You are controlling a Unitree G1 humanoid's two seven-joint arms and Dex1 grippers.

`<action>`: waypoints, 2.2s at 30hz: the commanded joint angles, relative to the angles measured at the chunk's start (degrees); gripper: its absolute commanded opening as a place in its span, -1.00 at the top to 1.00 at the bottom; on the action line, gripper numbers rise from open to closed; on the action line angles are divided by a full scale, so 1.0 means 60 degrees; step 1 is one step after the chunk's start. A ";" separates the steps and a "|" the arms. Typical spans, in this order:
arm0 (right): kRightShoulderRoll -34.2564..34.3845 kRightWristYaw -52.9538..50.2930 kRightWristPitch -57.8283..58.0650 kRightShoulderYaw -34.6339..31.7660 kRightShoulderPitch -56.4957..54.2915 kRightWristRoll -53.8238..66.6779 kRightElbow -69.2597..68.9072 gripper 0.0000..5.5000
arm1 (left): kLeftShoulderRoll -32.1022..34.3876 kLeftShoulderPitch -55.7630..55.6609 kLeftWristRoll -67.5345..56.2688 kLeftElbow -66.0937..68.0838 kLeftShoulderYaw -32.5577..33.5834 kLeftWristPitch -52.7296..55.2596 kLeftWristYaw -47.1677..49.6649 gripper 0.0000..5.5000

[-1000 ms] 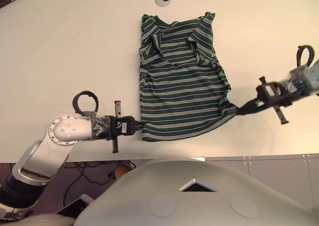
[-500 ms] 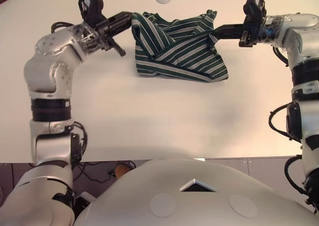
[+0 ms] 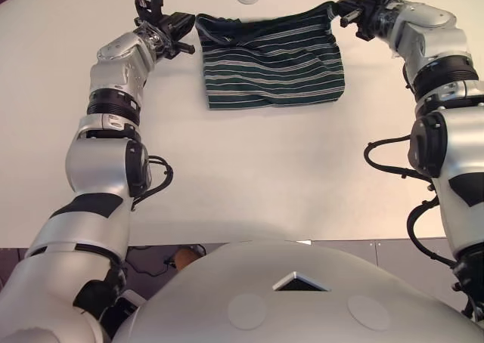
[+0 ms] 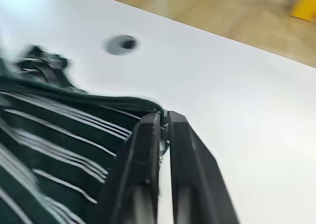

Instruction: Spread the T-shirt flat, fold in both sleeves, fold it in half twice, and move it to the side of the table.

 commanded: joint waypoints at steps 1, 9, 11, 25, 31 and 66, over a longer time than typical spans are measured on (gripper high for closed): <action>0.0043 -0.0949 -0.0138 -0.0370 0.0055 -0.0228 0.0118 0.70 | -0.0136 -0.0308 0.0013 0.0408 0.0504 -0.0682 0.0426 0.70; 0.0500 0.0488 -0.2063 0.0202 0.0508 -0.1107 -0.0295 0.90 | 0.0202 0.3053 0.0931 -0.4529 -0.1971 -0.0980 -0.3119 0.93; 0.0603 0.1053 -0.2188 0.0673 0.0813 -0.1563 -0.0319 0.99 | 0.0633 0.3947 0.1327 -0.5997 -0.2874 -0.0363 -0.3855 1.00; -0.1081 0.5043 -0.5054 0.3966 0.3040 -0.4348 -0.2040 0.99 | 0.3223 0.6093 0.2759 -0.8658 -0.4215 0.2534 -0.4749 1.00; -0.1709 0.8143 -0.2378 0.4015 0.5544 -0.1681 -0.7448 0.99 | 0.4320 0.6294 0.2454 -0.8776 -0.3349 0.2626 -0.4511 1.00; -0.0395 0.3278 -0.2822 0.3698 0.4051 -0.2751 -0.4707 0.99 | 0.3606 0.6229 0.2915 -1.0486 -0.3585 0.1347 -0.2580 1.00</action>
